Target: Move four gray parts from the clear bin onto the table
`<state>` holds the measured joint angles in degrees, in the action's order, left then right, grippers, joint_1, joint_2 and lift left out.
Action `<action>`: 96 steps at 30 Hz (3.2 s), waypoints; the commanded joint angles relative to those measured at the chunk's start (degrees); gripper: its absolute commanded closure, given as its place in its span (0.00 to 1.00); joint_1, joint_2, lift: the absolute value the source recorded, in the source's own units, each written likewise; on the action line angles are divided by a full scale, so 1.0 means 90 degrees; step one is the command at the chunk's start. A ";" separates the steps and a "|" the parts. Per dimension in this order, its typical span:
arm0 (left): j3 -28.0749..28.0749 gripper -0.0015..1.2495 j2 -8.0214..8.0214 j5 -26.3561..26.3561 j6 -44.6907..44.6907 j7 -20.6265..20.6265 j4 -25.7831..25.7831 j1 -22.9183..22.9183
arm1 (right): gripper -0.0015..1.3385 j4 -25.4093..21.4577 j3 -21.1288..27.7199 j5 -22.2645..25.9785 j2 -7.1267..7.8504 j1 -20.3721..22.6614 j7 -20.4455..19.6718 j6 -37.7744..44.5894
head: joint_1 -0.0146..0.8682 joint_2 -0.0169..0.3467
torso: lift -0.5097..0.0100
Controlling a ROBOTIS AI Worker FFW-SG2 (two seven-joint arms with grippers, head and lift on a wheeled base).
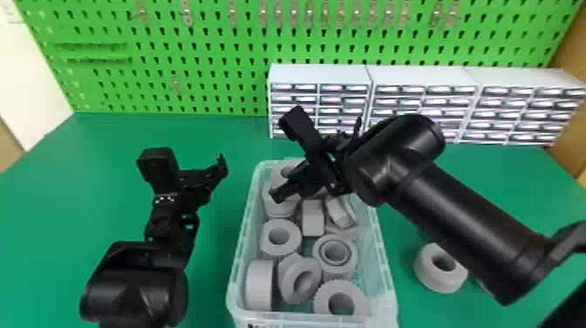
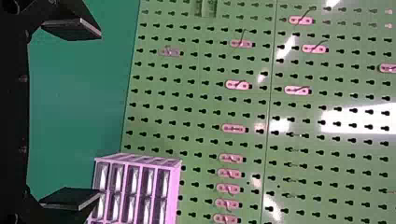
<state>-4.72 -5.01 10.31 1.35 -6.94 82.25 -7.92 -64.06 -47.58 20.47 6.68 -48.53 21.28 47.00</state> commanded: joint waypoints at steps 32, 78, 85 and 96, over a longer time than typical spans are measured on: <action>-0.0003 0.08 0.0000 0.0017 0.0016 -0.0010 -0.0018 -0.0018 | 0.18 0.0262 -0.0084 -0.0195 -0.0010 -0.0047 0.0165 -0.0320 | 0.80 0.24 | 0.88; 0.0006 0.08 0.0000 0.0104 0.0036 0.0000 -0.0008 0.0030 | 0.83 0.0634 0.0248 -0.0077 0.0020 0.0050 0.0174 0.0207 | 0.80 0.24 | 0.88; 0.0016 0.08 0.0000 0.0104 0.0036 0.0000 -0.0008 0.0030 | 0.83 0.0614 0.0258 -0.0097 0.0020 0.0040 0.0174 0.0305 | 0.80 0.24 | 0.88; 0.0026 0.08 0.0000 0.0104 0.0036 0.0000 -0.0008 0.0040 | 0.83 0.0292 0.0414 -0.0292 0.0020 0.0001 0.0174 0.0656 | 0.80 0.24 | 0.88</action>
<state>-4.50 -5.01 11.25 1.67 -6.96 82.15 -7.56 -59.88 -44.48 18.68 6.86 -48.36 22.86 51.92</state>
